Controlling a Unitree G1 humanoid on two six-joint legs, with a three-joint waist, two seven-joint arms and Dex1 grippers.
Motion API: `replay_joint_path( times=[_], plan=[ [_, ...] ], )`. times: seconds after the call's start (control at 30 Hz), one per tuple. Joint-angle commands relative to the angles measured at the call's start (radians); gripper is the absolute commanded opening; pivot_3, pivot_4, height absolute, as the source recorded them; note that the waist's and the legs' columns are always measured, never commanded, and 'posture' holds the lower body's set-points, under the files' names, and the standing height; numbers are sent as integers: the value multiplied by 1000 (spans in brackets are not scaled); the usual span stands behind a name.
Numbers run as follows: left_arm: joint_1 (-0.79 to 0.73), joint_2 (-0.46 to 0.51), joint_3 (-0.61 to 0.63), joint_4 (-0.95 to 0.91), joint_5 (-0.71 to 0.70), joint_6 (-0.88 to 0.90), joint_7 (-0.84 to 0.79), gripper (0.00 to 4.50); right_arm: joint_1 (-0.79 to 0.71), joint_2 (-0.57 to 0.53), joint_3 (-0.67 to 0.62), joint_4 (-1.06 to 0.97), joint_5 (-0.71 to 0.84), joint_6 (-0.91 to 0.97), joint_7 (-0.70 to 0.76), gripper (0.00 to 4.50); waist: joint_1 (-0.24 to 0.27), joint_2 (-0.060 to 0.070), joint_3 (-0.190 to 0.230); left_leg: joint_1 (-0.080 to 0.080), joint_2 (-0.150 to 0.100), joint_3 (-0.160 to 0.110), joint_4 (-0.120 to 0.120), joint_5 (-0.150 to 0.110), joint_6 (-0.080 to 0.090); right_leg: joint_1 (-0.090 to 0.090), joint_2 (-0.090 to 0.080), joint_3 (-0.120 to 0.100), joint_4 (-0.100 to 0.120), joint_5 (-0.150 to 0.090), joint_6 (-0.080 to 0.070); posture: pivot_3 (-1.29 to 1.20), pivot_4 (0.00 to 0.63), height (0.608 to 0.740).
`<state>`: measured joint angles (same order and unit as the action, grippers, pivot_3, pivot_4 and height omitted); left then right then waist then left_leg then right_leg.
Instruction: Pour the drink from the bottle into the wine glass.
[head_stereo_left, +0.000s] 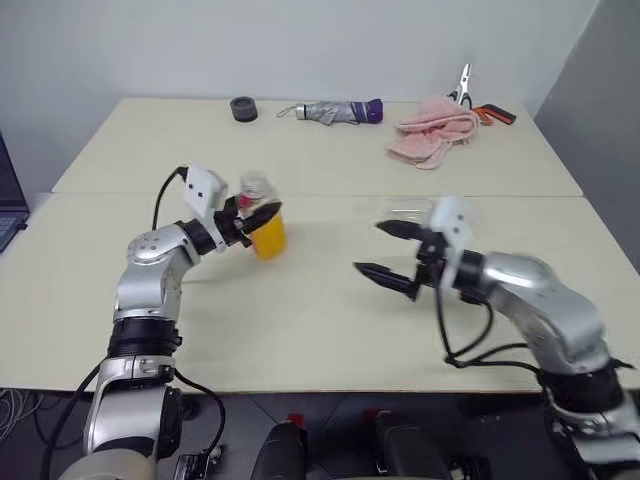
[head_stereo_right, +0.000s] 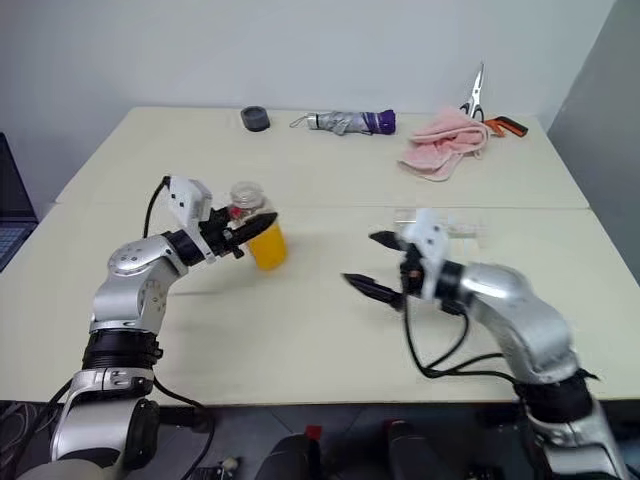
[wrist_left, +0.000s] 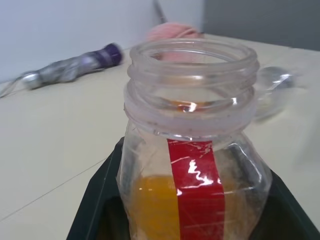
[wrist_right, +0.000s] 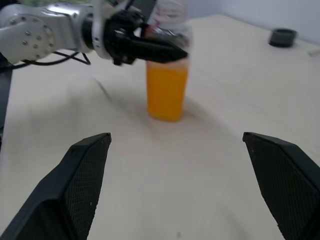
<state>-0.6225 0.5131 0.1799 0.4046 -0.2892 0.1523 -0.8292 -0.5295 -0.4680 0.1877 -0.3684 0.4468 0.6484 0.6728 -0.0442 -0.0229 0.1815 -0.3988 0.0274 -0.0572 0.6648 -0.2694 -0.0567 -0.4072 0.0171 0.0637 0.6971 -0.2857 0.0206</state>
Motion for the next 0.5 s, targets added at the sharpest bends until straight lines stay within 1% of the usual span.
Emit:
replay_joint_path(
  times=[0.03,0.23,0.43,0.5],
  plan=[
    [-31,32,72,37,15,-58,113,1842,-62,56,48,55,-60,-15,-36,4500,8,0,0,0,0,0,0,0,0,0,-1,-1,0,0,0,0,150,740],
    [-64,41,85,138,49,-101,227,1841,-110,132,115,131,-122,-31,-30,4500,14,0,0,-1,0,0,0,0,0,0,-4,-1,0,0,0,0,150,740],
    [-97,25,74,228,67,-127,292,1841,-106,152,101,128,-134,-24,-30,4500,12,0,0,0,-1,0,0,0,0,0,-3,-1,1,0,0,0,150,740],
    [-104,17,76,252,63,-127,309,2554,-100,152,101,119,-135,-21,-27,4500,12,0,0,0,-1,0,0,0,0,0,-2,-1,1,0,0,0,150,740]
  ],
)
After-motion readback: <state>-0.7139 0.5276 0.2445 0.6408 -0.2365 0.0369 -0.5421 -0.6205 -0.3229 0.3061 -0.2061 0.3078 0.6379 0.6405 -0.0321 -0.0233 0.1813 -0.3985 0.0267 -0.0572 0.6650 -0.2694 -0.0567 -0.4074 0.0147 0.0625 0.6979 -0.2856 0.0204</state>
